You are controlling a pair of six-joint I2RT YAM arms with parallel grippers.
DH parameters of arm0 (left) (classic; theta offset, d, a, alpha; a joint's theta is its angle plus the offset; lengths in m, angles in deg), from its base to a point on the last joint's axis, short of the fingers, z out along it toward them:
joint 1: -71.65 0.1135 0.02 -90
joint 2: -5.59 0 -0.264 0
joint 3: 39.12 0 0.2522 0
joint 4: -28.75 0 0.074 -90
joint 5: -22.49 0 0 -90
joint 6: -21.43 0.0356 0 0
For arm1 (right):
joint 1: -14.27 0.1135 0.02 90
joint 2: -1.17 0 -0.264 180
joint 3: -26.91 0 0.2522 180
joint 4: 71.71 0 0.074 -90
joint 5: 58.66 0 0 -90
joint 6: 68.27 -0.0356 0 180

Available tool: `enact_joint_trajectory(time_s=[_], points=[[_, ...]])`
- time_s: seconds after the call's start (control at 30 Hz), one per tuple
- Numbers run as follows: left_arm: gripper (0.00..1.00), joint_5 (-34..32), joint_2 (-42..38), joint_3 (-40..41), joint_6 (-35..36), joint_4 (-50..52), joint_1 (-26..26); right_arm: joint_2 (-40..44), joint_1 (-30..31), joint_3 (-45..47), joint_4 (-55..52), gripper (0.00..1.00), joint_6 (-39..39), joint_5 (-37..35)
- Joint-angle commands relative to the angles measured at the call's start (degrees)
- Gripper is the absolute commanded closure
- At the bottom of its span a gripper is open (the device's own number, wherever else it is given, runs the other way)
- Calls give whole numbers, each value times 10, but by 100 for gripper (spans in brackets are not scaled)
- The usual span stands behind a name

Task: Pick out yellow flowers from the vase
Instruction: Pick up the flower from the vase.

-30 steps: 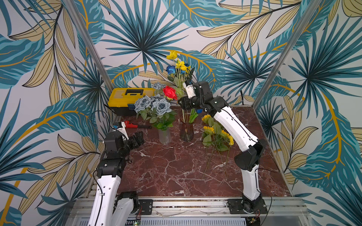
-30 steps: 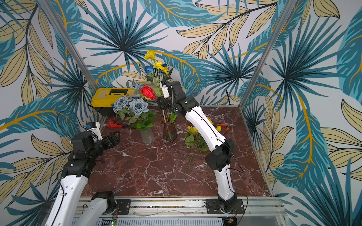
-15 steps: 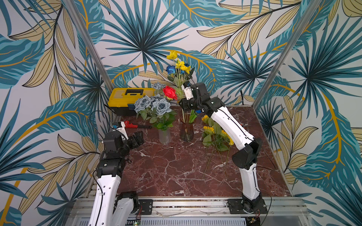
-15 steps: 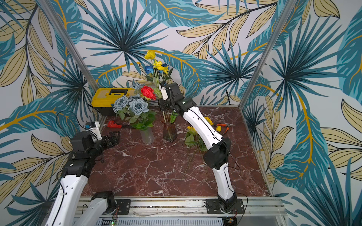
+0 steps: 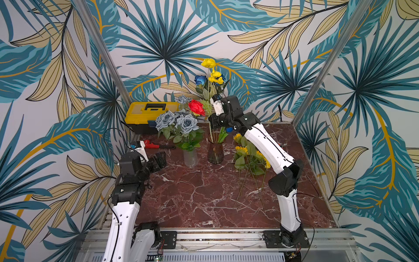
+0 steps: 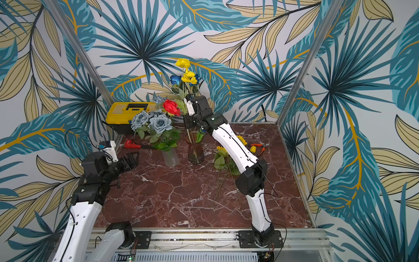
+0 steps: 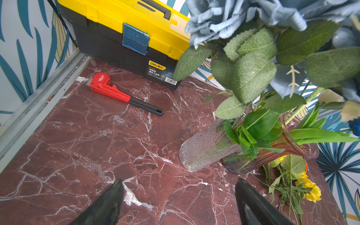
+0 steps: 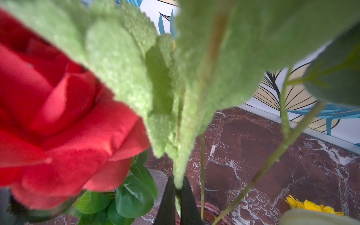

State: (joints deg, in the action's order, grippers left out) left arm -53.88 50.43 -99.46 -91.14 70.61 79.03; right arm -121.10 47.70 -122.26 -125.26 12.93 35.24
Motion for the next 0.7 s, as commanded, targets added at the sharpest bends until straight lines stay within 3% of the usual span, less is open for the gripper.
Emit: enact_joint_trajectory(time_s=[0.0, 0.67], points=[[10, 10, 1, 6, -3, -9, 9, 27, 4, 15, 17, 96, -10, 16], [10, 20, 6, 5, -3, -8, 14, 156, 4, 117, 75, 100, -10, 38]])
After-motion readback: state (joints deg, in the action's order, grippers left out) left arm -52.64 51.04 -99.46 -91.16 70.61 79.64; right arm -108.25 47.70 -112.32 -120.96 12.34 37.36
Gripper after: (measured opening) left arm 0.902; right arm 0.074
